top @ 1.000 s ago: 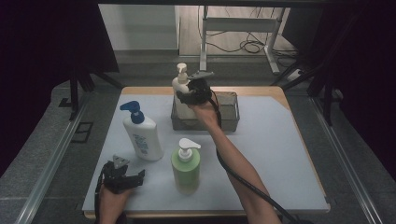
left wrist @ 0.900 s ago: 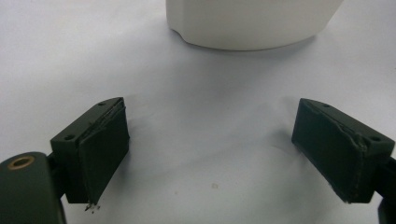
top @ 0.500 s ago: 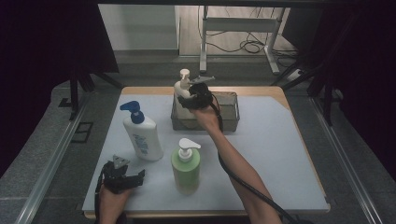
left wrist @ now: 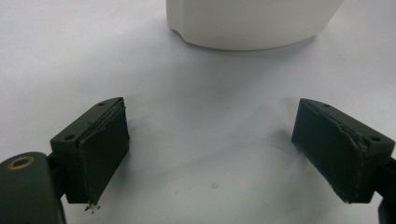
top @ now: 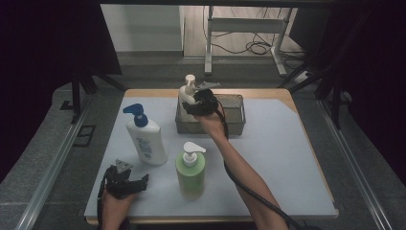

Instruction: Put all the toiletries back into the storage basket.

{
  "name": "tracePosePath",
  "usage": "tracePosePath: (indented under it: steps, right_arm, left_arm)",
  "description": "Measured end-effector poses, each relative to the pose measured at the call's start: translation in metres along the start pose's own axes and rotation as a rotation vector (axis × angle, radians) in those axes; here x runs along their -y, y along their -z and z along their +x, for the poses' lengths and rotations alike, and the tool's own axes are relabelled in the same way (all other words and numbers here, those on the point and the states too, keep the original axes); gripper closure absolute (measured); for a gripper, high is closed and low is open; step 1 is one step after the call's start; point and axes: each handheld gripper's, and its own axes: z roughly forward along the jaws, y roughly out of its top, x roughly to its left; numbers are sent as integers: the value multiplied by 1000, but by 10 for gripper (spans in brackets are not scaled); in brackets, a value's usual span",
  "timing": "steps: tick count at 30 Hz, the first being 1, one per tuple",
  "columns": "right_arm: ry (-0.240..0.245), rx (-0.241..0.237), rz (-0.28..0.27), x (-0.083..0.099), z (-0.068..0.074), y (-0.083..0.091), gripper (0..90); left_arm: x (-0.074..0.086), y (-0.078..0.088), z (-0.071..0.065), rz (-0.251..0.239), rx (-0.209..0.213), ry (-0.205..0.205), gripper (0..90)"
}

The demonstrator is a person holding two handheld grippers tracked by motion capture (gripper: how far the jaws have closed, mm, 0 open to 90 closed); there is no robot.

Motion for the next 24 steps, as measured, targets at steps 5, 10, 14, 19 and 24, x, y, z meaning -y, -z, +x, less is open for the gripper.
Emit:
tracePosePath:
  steps: [5, 10, 14, 19, 24]
  right_arm:
    - [-10, -26, 11, -1, -3, -1, 328]
    - [-1, -32, 34, 0, -5, 0, 271]
    - [3, -42, 32, 2, -7, 5, 253]
    - [16, -57, 34, 5, -9, 12, 242]
    - [26, -67, 41, 14, -9, 17, 240]
  left_arm:
    - [0, 0, 0, 0, 0, 0, 107]
    - [0, 0, 0, 0, 0, 0, 108]
    - [0, 0, 0, -1, 1, 0, 107]
    - [0, 0, 0, -1, 1, 0, 107]
    - [0, 0, 0, -1, 1, 0, 107]
